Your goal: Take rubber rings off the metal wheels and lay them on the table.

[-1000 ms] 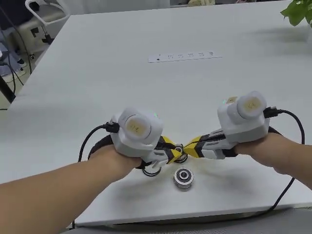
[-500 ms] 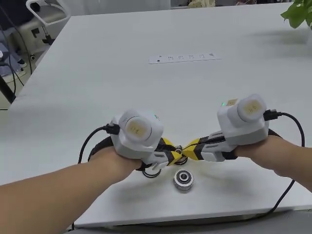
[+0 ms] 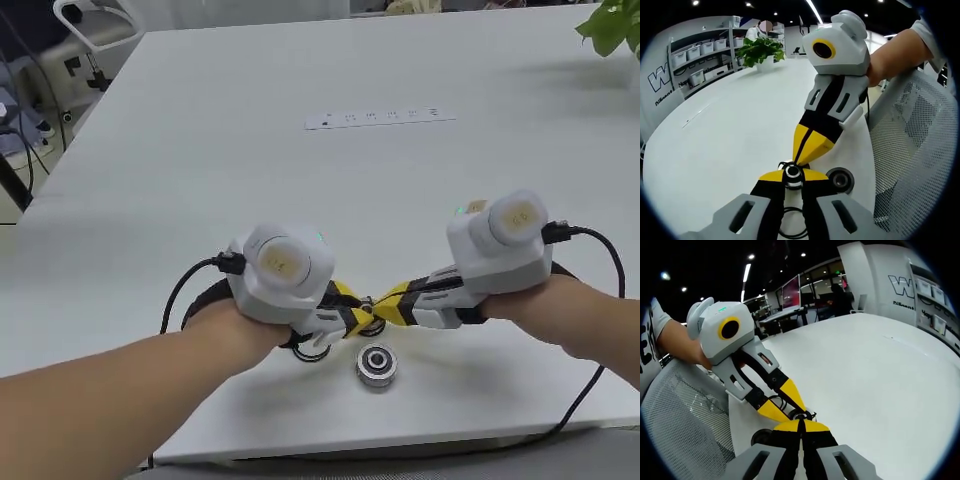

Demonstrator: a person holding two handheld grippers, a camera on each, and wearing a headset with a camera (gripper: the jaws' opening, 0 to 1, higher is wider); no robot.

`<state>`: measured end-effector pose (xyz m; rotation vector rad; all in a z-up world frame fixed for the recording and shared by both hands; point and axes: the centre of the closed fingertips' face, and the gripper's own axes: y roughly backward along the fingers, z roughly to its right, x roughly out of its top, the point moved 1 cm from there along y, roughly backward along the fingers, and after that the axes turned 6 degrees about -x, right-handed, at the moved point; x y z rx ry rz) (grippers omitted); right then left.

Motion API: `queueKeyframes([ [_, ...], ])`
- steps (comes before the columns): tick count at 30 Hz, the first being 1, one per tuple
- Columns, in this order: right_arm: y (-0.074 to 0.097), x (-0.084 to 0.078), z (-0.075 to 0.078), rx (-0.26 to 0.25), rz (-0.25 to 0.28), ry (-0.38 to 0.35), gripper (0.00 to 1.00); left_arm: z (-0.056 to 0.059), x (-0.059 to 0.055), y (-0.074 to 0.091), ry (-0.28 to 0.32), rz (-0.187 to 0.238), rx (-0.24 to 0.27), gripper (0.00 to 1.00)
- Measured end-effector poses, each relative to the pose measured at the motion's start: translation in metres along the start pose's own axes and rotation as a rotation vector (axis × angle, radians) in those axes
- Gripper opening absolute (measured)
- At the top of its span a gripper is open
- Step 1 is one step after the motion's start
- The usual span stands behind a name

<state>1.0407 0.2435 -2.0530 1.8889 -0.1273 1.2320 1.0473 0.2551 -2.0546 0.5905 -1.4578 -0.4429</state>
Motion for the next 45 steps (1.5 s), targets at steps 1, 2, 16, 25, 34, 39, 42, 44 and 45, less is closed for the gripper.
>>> queueKeyframes([
  [1, 0.0, 0.0, 0.0, 0.001, 0.0, -0.003, 0.0, 0.0, 0.0, 0.0, 0.0, 0.0, 0.0, 0.07],
  [2, 0.0, 0.0, 0.0, 0.002, 0.001, -0.006, 0.0, 0.0, 0.0, 0.0, 0.0, 0.0, 0.0, 0.07],
  [16, 0.001, 0.004, -0.002, -0.009, 0.028, -0.006, 0.0, 0.001, -0.001, 0.0, 0.003, 0.004, 0.002, 0.07],
  [25, 0.003, 0.003, 0.005, -0.026, 0.032, -0.044, 0.0, 0.003, 0.001, 0.0, 0.059, 0.009, -0.034, 0.12],
  [34, 0.005, 0.009, 0.004, -0.011, 0.057, -0.075, 0.0, 0.008, 0.013, 0.014, 0.047, 0.044, -0.05, 0.2],
  [39, 0.008, 0.012, 0.002, -0.003, 0.069, -0.084, 0.0, 0.008, 0.017, 0.025, 0.045, 0.065, -0.047, 0.23],
  [42, 0.01, 0.014, -0.001, 0.005, 0.076, -0.088, 0.0, 0.009, 0.019, 0.034, 0.045, 0.086, -0.045, 0.25],
  [44, 0.012, 0.015, -0.003, 0.01, 0.079, -0.09, 0.0, 0.011, 0.02, 0.039, 0.039, 0.094, -0.042, 0.27],
  [45, 0.012, 0.016, -0.003, 0.011, 0.08, -0.091, 0.0, 0.012, 0.021, 0.042, 0.045, 0.099, -0.042, 0.28],
])
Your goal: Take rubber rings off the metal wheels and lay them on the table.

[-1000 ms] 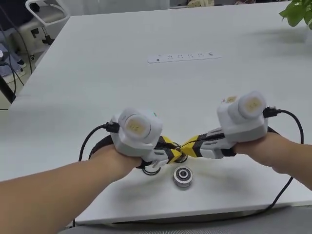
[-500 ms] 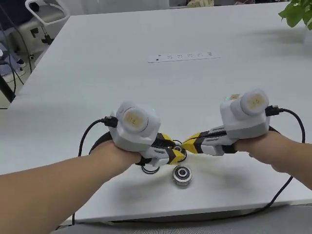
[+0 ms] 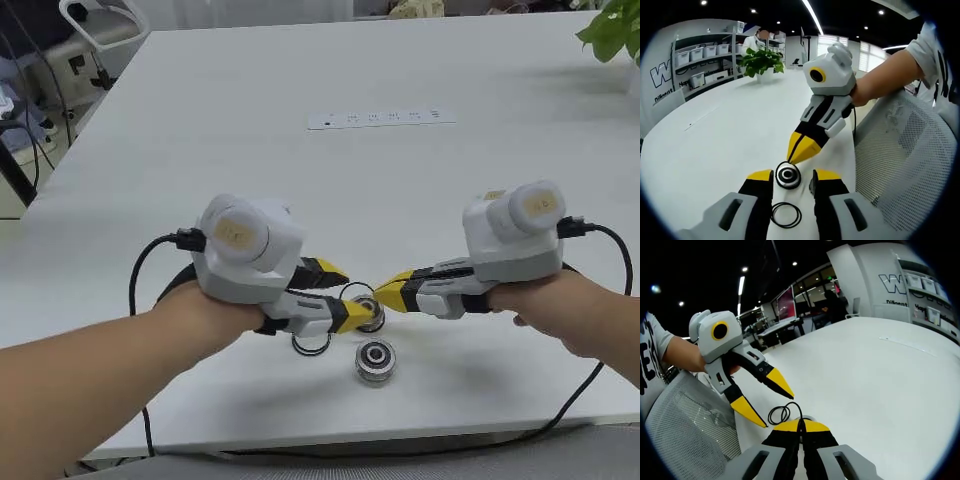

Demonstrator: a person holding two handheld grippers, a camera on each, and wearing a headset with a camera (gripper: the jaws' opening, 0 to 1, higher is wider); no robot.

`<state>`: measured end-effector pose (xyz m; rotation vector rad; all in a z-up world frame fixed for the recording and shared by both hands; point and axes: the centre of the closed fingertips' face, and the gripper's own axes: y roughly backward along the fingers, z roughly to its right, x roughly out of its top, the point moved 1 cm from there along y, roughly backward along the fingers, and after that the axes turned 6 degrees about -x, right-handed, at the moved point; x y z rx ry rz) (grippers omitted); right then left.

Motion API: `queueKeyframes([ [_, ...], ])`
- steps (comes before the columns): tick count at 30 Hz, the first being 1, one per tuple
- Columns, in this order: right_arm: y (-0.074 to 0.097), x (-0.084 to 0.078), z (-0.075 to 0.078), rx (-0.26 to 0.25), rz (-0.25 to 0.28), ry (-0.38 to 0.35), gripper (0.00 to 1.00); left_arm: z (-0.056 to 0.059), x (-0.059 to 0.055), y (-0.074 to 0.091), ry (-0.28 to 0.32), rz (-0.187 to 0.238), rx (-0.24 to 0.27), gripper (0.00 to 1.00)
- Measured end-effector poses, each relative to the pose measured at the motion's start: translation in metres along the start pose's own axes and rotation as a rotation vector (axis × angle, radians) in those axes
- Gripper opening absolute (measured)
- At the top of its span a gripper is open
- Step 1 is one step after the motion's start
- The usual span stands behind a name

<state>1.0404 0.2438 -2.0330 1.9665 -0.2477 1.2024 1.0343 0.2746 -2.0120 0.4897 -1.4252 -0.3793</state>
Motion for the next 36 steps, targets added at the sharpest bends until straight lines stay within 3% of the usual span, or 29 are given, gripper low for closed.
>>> queueKeyframes([
  [12, 0.003, 0.007, -0.007, 0.015, 0.02, -0.029, 0.0, 0.008, 0.013, 0.034, -0.011, 0.065, 0.029, 0.4],
  [22, 0.003, 0.013, -0.015, 0.029, 0.036, -0.032, 0.0, 0.014, 0.007, 0.054, -0.033, 0.07, 0.05, 0.51],
  [36, -0.005, 0.015, -0.022, 0.046, 0.027, -0.054, 0.0, 0.007, -0.004, 0.081, -0.021, 0.082, 0.108, 0.6],
])
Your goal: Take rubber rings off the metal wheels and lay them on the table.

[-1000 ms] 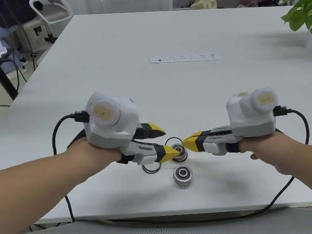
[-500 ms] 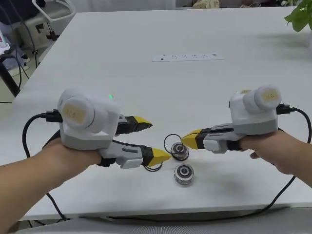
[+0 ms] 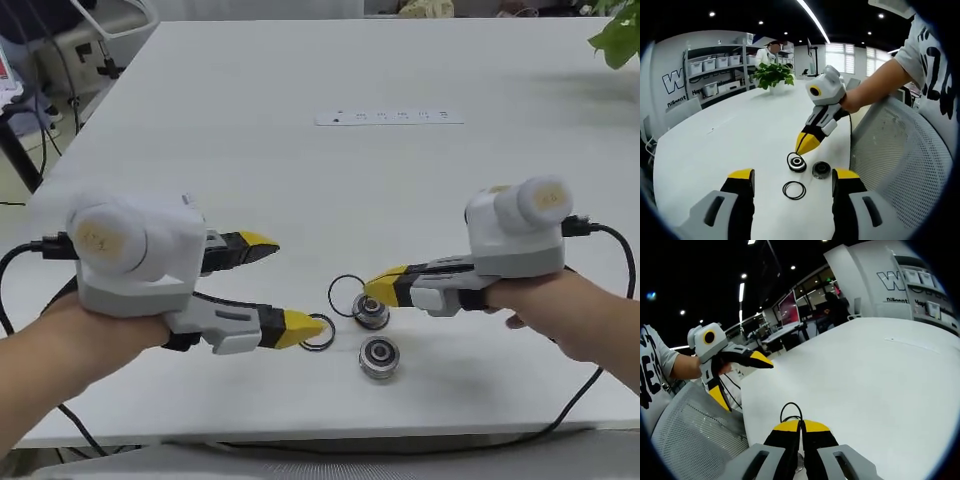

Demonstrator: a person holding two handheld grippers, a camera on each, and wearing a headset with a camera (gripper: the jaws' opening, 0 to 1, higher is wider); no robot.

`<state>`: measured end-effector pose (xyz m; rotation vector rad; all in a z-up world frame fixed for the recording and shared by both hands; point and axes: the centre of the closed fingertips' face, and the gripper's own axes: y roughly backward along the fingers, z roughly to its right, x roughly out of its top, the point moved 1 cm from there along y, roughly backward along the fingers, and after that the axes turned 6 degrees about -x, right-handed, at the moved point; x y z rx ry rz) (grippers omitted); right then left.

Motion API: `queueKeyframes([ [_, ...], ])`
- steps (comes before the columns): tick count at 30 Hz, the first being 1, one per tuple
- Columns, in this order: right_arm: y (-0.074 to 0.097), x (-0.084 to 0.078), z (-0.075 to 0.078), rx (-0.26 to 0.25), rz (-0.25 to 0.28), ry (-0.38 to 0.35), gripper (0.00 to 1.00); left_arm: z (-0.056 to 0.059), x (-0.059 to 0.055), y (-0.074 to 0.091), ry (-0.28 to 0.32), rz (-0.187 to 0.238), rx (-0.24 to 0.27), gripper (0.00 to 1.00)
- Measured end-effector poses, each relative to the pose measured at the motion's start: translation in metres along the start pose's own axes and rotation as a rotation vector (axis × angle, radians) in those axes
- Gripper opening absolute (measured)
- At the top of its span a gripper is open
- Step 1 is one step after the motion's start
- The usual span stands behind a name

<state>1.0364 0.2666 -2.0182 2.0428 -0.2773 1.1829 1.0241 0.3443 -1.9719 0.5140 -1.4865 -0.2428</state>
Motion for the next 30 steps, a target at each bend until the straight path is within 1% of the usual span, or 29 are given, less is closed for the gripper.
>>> queueKeyframes([
  [3, -0.003, 0.0, -0.001, 0.003, -0.005, -0.003, 0.0, -0.001, -0.005, 0.006, 0.003, -0.005, 0.013, 0.62],
  [14, -0.016, -0.006, -0.01, 0.019, -0.038, -0.013, 0.0, -0.004, -0.015, 0.023, 0.026, -0.005, 0.048, 0.64],
  [18, -0.022, -0.009, -0.014, 0.023, -0.056, -0.01, 0.0, -0.004, -0.018, 0.026, 0.035, -0.005, 0.056, 0.65],
  [21, -0.025, -0.013, -0.015, 0.022, -0.067, -0.007, 0.0, -0.004, -0.019, 0.027, 0.035, -0.01, 0.059, 0.65],
  [27, -0.03, -0.018, -0.017, 0.008, -0.092, -0.012, 0.0, -0.005, -0.021, 0.03, 0.032, -0.012, 0.067, 0.65],
  [30, -0.032, -0.021, -0.015, 0.0, -0.109, -0.015, 0.0, -0.004, -0.022, 0.032, 0.034, -0.013, 0.067, 0.65],
])
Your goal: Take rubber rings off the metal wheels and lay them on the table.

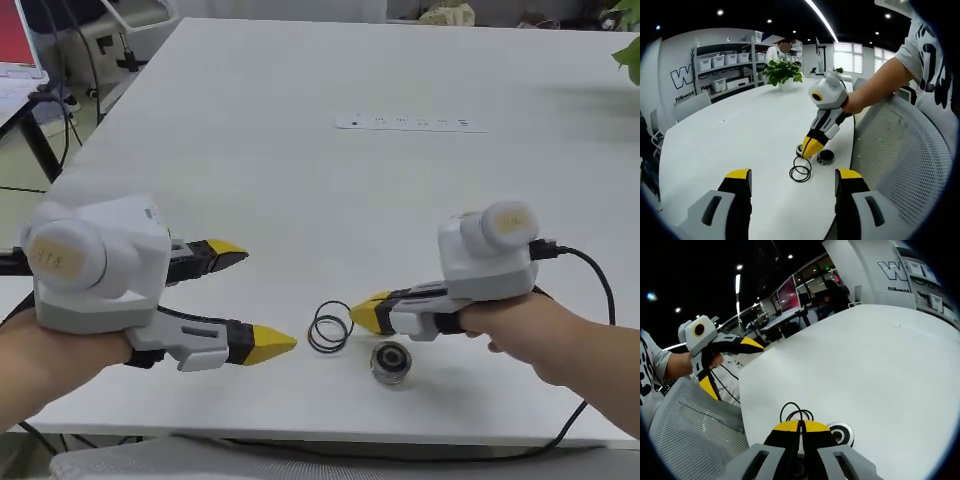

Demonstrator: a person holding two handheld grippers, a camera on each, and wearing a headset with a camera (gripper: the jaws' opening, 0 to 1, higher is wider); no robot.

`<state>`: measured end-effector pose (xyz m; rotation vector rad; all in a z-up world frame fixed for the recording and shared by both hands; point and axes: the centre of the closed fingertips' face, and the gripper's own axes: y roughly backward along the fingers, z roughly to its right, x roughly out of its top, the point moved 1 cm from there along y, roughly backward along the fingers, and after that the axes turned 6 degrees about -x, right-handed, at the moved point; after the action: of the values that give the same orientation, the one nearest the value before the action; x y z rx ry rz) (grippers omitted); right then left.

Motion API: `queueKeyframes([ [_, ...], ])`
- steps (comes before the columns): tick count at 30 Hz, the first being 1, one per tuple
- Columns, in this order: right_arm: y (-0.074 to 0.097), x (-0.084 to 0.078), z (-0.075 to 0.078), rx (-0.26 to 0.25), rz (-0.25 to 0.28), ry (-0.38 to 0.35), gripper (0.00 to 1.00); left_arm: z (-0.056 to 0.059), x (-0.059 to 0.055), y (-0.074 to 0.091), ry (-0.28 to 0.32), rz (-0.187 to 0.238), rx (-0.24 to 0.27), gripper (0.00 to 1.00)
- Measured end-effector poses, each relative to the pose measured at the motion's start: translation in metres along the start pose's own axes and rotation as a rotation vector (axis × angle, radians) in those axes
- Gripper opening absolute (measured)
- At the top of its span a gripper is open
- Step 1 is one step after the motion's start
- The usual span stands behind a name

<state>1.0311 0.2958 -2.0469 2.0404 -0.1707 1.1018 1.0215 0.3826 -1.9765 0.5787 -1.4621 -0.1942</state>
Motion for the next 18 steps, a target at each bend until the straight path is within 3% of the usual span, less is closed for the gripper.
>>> queueKeyframes([
  [18, -0.013, -0.008, 0.004, -0.032, -0.036, 0.02, 0.0, -0.001, -0.007, 0.006, 0.022, -0.004, 0.017, 0.65],
])
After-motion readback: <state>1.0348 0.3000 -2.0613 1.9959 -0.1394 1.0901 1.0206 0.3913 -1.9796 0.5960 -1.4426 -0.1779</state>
